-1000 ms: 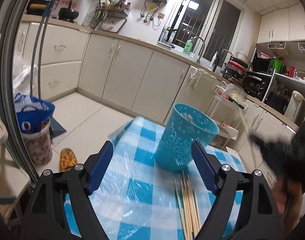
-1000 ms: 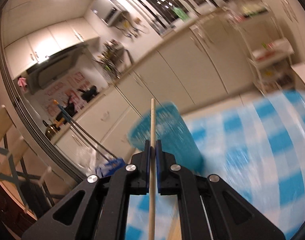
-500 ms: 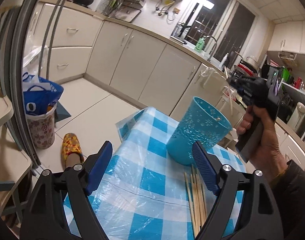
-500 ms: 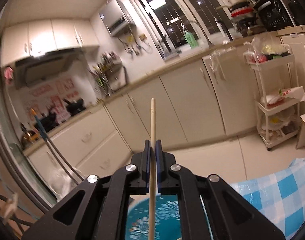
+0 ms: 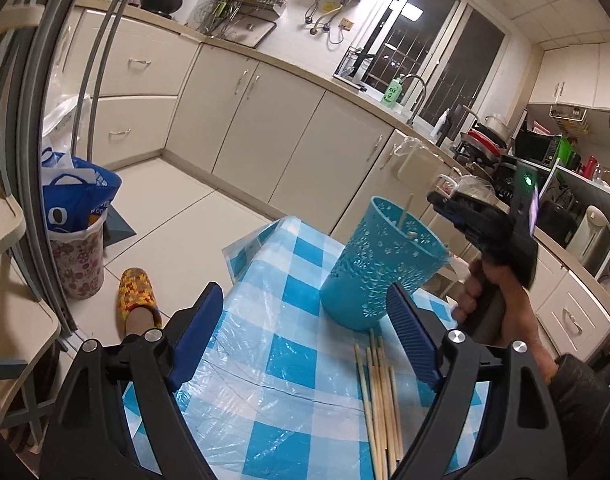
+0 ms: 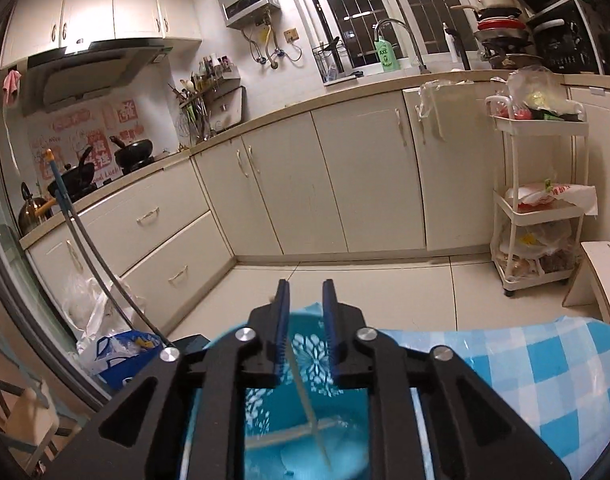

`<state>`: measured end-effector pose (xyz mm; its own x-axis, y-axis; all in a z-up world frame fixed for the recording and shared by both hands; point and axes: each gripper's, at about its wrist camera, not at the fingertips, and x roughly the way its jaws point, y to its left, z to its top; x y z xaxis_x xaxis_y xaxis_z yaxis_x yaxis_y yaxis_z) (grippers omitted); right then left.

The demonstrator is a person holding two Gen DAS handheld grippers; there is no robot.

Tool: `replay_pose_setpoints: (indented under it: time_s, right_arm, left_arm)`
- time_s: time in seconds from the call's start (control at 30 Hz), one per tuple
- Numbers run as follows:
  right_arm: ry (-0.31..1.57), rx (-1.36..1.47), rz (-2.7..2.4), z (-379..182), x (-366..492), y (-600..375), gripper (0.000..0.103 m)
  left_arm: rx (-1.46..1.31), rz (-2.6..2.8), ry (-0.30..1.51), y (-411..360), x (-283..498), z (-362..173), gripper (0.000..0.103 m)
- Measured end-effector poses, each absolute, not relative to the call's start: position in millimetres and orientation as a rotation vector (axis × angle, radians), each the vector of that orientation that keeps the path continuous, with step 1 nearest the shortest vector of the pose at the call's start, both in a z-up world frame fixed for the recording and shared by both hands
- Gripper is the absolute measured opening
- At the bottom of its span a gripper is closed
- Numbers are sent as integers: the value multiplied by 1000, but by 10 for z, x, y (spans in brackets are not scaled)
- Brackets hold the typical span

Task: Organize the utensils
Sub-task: 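Lift the right gripper's chopstick over the teal cup and open to drop it, then pull both grippers back from the cup toward the chopstick pile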

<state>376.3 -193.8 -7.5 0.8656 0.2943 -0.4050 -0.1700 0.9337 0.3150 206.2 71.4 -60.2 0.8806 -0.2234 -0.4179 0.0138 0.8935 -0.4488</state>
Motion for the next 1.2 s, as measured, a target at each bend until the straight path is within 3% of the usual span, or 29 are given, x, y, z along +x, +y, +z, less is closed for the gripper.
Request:
replay_pose_setpoints:
  time_s: [0.23, 0.57, 1.2]
  right_arm:
    - [502, 339, 209, -223, 2642, -2264, 40]
    - [642, 353, 77, -683, 1092, -2477, 40]
    - [655, 331, 131, -561, 845, -2256, 41]
  left_arm:
    - [-426, -151, 473, 650, 1802, -468, 87]
    - [-321, -198, 462, 390, 1294, -286, 94]
    - [-199, -163, 473, 285, 944, -77, 95]
